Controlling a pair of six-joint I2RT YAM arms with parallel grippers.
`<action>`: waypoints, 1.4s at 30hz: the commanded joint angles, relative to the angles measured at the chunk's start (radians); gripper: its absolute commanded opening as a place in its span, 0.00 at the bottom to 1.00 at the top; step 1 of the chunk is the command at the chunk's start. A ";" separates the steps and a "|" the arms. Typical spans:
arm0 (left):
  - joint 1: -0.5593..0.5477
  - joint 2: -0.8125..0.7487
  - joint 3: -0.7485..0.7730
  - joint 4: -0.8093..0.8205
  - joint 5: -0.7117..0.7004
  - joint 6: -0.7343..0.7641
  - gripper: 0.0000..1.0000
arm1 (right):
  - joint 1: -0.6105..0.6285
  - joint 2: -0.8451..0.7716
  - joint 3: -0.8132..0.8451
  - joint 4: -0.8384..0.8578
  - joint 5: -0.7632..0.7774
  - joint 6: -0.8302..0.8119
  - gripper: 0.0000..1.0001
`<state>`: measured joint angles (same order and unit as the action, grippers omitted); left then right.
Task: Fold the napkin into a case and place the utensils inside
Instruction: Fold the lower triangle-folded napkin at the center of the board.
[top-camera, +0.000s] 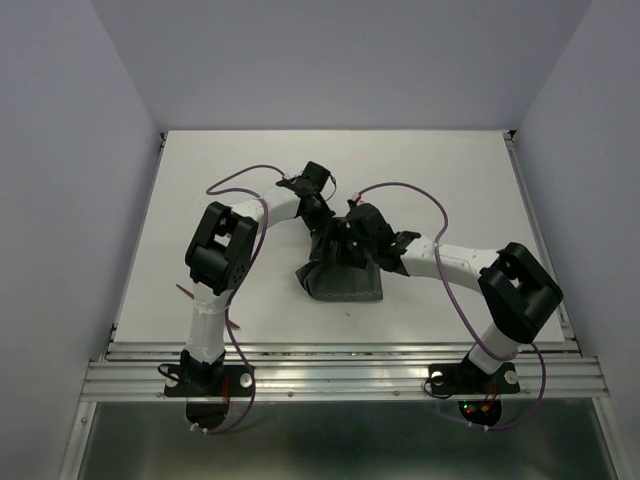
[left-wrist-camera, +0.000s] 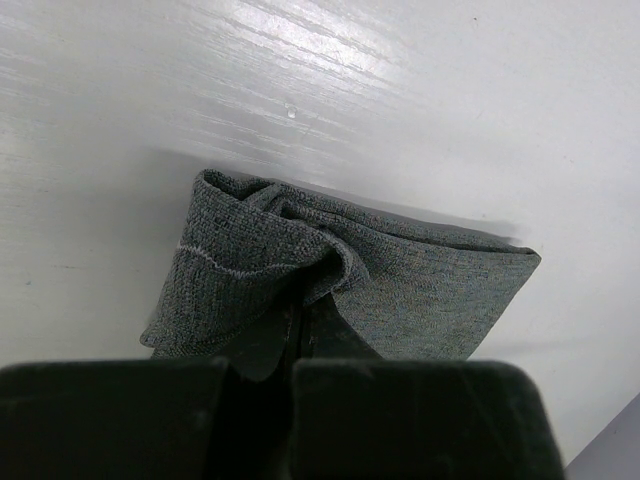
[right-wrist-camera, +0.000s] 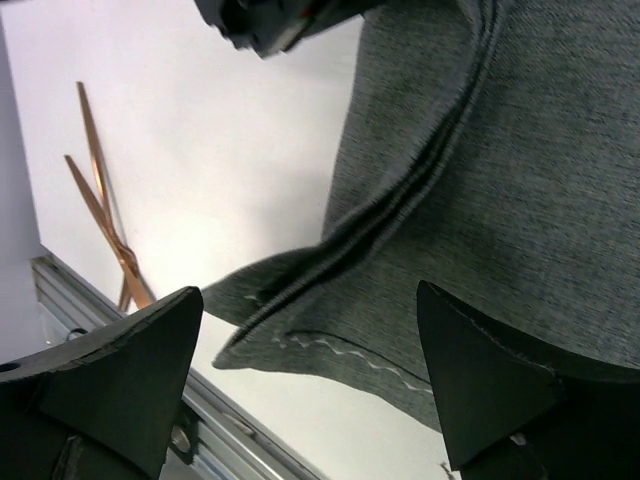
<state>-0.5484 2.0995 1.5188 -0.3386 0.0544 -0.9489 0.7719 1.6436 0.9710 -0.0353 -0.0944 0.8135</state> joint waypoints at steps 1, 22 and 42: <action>-0.002 0.010 -0.016 -0.013 -0.041 -0.002 0.00 | -0.005 0.030 0.060 0.066 0.031 0.059 0.93; -0.002 0.014 -0.014 -0.019 -0.044 0.004 0.00 | -0.005 0.104 0.075 -0.026 0.088 0.107 0.53; -0.002 0.005 -0.025 -0.010 -0.044 0.007 0.00 | -0.005 0.048 -0.020 -0.061 0.076 0.081 0.26</action>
<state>-0.5484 2.0995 1.5181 -0.3363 0.0509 -0.9485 0.7719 1.7325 0.9649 -0.0971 -0.0284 0.9058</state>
